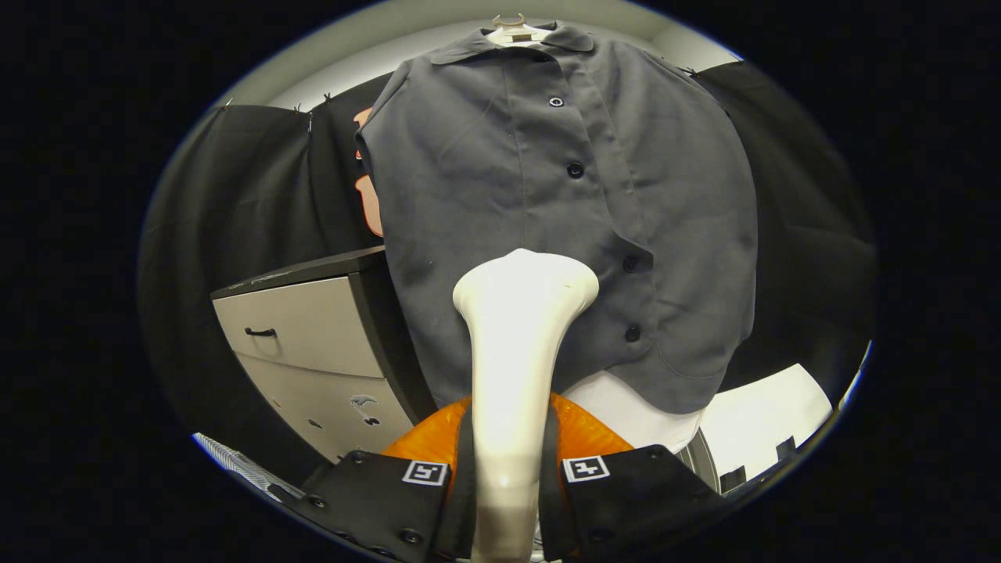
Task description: Iron the clothes twice with a garment steamer, once on the left side and once on the right side.
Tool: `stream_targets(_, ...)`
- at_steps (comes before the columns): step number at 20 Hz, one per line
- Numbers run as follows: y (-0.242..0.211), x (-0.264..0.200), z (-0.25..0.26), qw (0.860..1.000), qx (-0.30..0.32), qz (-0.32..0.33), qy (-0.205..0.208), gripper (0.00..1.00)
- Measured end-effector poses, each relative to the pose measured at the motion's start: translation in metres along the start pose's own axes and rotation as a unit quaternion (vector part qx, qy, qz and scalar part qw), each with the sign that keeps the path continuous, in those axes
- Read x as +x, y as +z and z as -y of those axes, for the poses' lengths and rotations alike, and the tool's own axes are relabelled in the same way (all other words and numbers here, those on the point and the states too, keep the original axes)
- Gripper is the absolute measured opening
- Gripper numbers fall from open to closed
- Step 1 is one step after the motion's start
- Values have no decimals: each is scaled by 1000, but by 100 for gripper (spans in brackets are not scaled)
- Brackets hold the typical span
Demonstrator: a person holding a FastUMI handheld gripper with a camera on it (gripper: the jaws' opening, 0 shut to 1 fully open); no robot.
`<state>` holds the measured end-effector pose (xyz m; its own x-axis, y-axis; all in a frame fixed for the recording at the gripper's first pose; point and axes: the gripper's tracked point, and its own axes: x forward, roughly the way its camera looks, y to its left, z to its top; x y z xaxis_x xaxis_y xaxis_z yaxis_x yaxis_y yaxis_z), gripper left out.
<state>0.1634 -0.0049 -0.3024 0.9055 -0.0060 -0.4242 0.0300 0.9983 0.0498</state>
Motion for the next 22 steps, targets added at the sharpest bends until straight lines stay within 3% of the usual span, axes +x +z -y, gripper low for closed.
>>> stream_targets(12,110,-75,22,993,-13,117,-6,40)
stream_targets(22,236,-84,90,980,-30,194,-42,39)
